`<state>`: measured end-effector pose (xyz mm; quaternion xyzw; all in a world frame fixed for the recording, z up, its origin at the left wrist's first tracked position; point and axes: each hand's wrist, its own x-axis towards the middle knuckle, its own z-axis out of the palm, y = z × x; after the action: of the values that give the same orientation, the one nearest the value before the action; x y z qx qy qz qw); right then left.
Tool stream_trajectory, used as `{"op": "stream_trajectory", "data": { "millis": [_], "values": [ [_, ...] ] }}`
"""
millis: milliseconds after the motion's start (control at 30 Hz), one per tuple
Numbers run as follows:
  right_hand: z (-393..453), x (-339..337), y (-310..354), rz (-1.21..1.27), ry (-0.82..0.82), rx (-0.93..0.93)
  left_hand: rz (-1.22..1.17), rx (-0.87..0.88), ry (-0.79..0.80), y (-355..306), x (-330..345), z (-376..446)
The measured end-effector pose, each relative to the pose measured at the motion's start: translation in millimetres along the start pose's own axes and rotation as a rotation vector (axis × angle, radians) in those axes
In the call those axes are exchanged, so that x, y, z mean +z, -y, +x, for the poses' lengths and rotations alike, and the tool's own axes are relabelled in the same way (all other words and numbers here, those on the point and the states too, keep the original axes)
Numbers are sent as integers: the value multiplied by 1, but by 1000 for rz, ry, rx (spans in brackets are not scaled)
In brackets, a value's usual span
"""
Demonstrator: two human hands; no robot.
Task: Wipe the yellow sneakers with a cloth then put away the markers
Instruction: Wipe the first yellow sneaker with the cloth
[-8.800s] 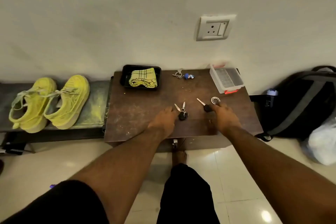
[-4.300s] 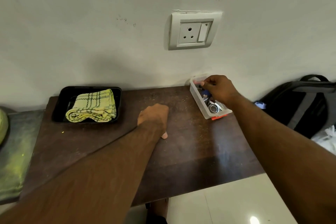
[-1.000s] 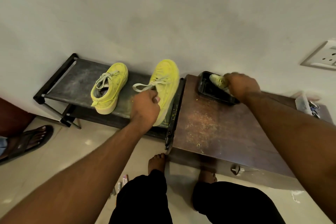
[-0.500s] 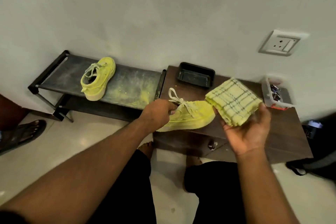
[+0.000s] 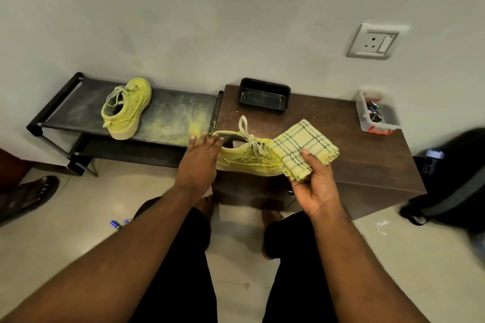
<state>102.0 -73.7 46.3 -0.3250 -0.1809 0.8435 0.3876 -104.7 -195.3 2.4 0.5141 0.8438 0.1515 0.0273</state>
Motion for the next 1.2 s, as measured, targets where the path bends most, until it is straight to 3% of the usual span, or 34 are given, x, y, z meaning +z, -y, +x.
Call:
{"op": "stream_trajectory", "data": {
  "millis": [133,200,300,367,433,467,533,567,633,700,800,867,933,1033,1133,1200],
  "values": [
    [-2,3,-6,-236,-100,-50,-105,-57,-50,-1,-15,8],
    [-3,6,-6,-580,-95,-156,-274,-73,-111,-9,-22,10],
    [-5,9,-8,-1053,75,-282,-431,40,-77,-26,-36,16],
    [-6,10,-12,-1266,149,-383,-353,173,19,-36,-44,23],
    [-9,11,-17,-1504,116,-621,-274,214,30,-44,-48,26],
    [-11,11,-20,-1596,79,-748,-351,146,-29,-48,-49,24],
    [-13,14,-23,-1686,21,-919,-712,-192,-151,-60,-52,15],
    [-14,16,-24,-1710,20,-965,-957,-405,-126,-67,-53,11],
    [-16,17,-30,-1781,56,-1012,-1376,-733,100,-80,-51,7],
    [-18,16,-37,-1875,150,-991,-1560,-826,224,-86,-47,7],
    [-22,12,-40,-2077,288,-684,-1587,-875,133,-82,-43,9],
    [-28,12,-36,-2116,334,-495,-1589,-899,122,-77,-40,8],
    [-32,14,-37,-2057,407,-459,-1620,-910,142,-75,-40,7],
    [-28,16,-48,-1952,455,-504,-1688,-929,218,-78,-45,6],
    [-17,14,-49,-1804,345,-709,-1702,-843,343,-77,-55,9],
    [-16,12,-48,-1678,258,-734,-1662,-727,466,-70,-63,11]
  ]
}}
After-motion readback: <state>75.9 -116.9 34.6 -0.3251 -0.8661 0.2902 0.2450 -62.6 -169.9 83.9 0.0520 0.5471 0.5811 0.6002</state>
